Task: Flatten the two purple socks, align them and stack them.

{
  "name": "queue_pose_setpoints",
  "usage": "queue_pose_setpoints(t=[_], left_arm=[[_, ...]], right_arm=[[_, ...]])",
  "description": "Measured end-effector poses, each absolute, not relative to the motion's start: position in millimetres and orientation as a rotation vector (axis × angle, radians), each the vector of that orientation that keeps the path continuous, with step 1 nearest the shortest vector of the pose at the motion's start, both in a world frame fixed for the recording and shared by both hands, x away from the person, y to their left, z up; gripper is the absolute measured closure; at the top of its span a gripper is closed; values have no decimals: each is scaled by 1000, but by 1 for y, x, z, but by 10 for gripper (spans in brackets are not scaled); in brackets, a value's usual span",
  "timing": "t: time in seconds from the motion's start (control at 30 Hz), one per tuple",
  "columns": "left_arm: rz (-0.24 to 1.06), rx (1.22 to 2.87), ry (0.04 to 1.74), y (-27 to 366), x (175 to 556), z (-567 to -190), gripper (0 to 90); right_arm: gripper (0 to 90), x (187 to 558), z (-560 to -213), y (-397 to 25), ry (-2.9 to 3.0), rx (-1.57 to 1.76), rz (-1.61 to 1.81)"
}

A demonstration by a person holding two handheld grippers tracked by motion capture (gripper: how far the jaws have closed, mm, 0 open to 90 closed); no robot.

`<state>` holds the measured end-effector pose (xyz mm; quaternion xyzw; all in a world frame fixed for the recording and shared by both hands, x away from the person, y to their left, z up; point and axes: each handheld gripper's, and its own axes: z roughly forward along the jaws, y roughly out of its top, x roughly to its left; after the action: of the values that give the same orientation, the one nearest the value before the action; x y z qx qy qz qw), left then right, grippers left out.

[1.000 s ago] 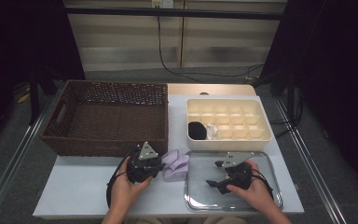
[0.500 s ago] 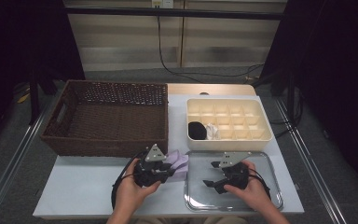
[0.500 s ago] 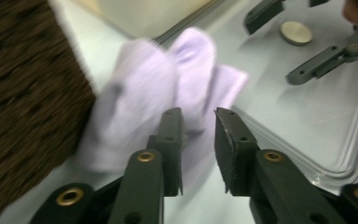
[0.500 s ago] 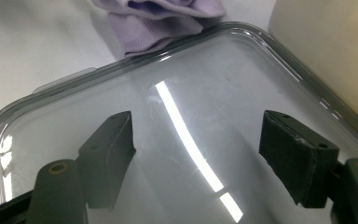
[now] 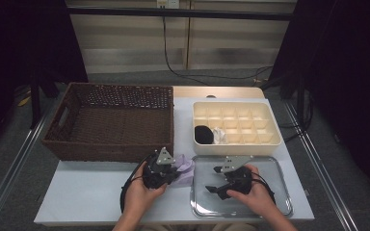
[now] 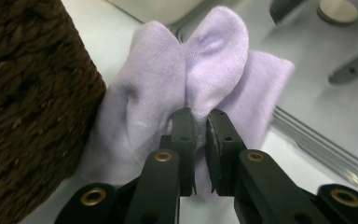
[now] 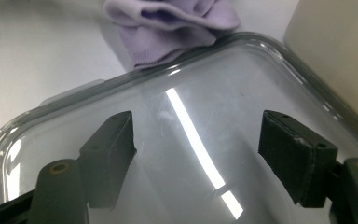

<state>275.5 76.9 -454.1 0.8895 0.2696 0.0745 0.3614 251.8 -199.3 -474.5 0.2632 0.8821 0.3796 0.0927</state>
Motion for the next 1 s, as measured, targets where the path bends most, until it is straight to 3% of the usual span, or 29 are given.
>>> queue_pose_setpoints(t=[0.63,1.0], left_arm=[[206,2379,733,119,267,-461,820],[251,2327,863,147,271,-457,715]], right_arm=[[305,259,-474,-192,2619,772,1143],[304,253,-478,-203,2614,778,1140]])
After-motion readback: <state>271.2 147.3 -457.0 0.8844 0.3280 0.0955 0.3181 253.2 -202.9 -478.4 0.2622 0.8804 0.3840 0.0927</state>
